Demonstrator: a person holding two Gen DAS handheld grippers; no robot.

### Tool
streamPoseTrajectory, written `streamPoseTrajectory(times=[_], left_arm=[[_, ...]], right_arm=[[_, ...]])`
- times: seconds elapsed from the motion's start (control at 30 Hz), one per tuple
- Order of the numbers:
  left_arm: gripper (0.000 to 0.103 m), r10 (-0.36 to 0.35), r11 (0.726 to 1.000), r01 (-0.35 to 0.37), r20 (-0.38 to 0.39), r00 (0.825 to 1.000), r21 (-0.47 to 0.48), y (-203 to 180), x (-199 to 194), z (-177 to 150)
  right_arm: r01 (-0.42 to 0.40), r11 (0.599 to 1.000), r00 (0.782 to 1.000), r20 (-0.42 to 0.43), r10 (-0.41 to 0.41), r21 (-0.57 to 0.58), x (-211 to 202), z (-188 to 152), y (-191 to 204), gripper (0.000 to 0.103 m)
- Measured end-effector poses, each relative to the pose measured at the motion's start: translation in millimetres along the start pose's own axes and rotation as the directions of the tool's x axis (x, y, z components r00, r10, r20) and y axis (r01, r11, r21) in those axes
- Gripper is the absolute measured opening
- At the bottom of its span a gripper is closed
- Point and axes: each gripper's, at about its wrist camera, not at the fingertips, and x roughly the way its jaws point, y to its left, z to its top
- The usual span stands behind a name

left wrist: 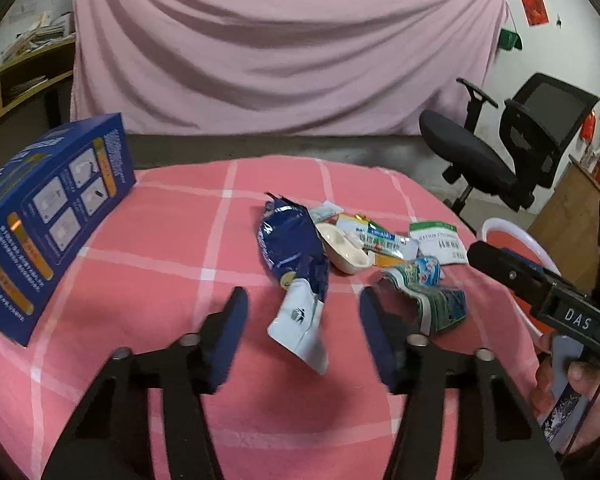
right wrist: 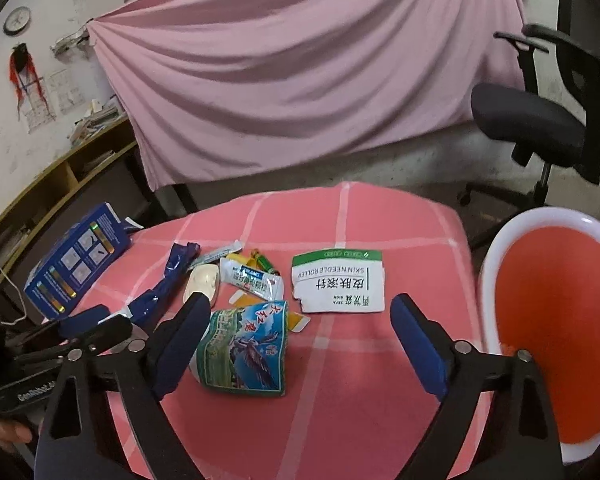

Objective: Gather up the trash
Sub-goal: 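Grasp the blue wrapper with the left tool while the right tool grasps the green packet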

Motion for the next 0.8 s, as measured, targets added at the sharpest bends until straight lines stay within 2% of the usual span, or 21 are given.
streamPoseTrajectory(times=[0.07,0.17,0.27,0.43,0.5,0.57,0.67,0.8], left_arm=[[0.028,-0.003,1.000,0.003,-0.018,1.000,0.001,0.3,3.3,1.0],[0.014,-0.008,1.000,0.008,0.000,1.000,-0.017,4.3,-2.3,0.6],[0.006,-0.011,0.999,0.012,0.022,1.000,-0.034,8.4,-8.8,-1.9],[0.005,0.019,0.999,-0.018,0.019,1.000,-0.050,9.6,-12.7,-5.3],[0.004,0.026,0.998,-0.025,0.013,1.000,-0.059,11.8,-13.1,-6.7],[0.004,0.031,0.997,-0.030,0.012,0.999,-0.069,14.1,-13.9,-7.2],[0.004,0.040,0.996,-0.039,0.008,0.999,-0.080,16.5,-13.9,-7.8],[0.004,0.052,0.996,-0.052,0.002,0.999,-0.067,14.2,-13.0,-7.7]], right_arm=[[-0.011,1.000,1.000,-0.011,0.011,-0.011,1.8,0.0,2.2,0.089],[-0.047,0.998,0.998,-0.044,0.045,-0.029,6.5,-1.2,7.0,0.089],[-0.082,0.995,0.993,-0.089,0.078,-0.049,12.5,-4.4,13.9,0.088],[-0.090,0.994,0.983,-0.164,0.077,-0.070,25.3,-8.0,21.2,0.088],[-0.093,0.992,0.978,-0.195,0.075,-0.080,30.7,-10.0,24.1,0.083],[-0.089,0.991,0.976,-0.205,0.067,-0.098,32.1,-11.1,26.9,0.082],[-0.081,0.988,0.973,-0.224,0.050,-0.130,34.7,-13.4,32.6,0.072],[-0.092,0.984,0.973,-0.223,0.055,-0.155,33.2,-15.3,37.6,0.072]])
